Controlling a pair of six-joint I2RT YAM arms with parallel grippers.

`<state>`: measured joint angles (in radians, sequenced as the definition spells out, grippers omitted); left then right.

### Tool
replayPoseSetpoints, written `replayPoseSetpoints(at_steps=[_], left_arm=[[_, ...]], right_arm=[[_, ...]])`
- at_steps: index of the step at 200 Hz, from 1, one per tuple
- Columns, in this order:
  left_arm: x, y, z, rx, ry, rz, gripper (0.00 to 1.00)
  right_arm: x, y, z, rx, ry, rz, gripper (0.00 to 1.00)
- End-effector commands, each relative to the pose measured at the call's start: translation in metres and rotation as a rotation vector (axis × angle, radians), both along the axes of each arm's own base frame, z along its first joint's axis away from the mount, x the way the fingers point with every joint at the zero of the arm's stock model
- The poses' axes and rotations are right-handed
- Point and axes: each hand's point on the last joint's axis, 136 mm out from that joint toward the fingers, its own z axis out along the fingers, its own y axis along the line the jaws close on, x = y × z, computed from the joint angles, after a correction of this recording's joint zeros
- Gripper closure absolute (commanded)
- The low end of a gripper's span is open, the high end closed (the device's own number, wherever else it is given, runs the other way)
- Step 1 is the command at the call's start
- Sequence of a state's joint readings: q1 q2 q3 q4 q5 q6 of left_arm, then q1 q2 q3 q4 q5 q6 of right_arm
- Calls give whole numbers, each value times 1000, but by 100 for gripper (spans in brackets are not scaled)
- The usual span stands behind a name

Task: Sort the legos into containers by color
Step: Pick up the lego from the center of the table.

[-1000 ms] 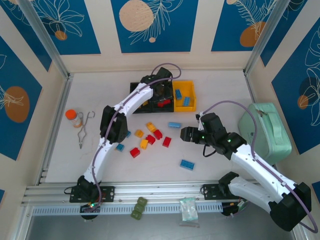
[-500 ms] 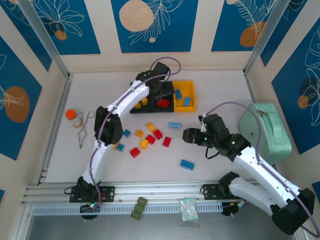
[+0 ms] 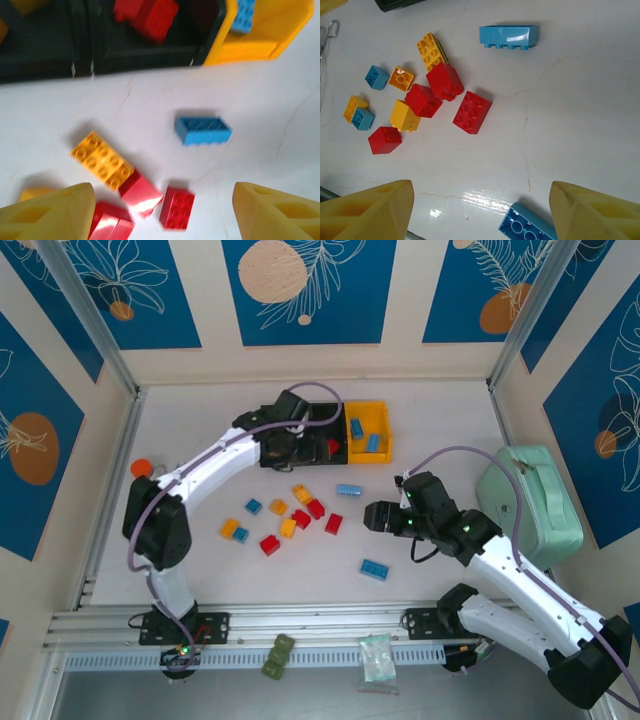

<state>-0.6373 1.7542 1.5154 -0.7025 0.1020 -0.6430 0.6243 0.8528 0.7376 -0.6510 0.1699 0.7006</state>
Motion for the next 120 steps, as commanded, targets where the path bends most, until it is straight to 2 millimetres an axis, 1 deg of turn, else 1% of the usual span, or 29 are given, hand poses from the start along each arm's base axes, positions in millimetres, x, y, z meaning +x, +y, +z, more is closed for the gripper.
replayPoseSetpoints(at_steps=[1, 7, 9, 15, 27, 54, 63, 74, 92, 120], left_arm=[[-25, 4, 7, -41, -24, -61, 28], [-30, 8, 7, -42, -25, -59, 28], [-33, 10, 4, -37, -19, -59, 28], [-39, 15, 4, -38, -19, -59, 28], [-53, 25, -4, -39, -10, -53, 28], [-83, 45, -19, -59, 12, -21, 28], [-93, 51, -22, -66, 13, -11, 28], [-104, 59, -28, -70, 18, 6, 28], [-120, 70, -36, -77, 21, 25, 28], [-138, 83, -41, -86, 22, 39, 28]], right_arm=[[-1, 5, -9, -22, 31, 11, 28], [0, 6, -11, -30, 38, 15, 28], [0, 7, -11, -32, 39, 18, 28], [0, 9, -13, -41, 45, 23, 28], [3, 13, -16, -65, 49, 24, 28], [15, 18, -19, -107, 66, 11, 27], [21, 19, -20, -128, 72, -1, 25], [30, 21, -22, -156, 81, -21, 21], [46, 25, -29, -196, 83, -50, 17], [74, 35, -44, -244, 79, -79, 13]])
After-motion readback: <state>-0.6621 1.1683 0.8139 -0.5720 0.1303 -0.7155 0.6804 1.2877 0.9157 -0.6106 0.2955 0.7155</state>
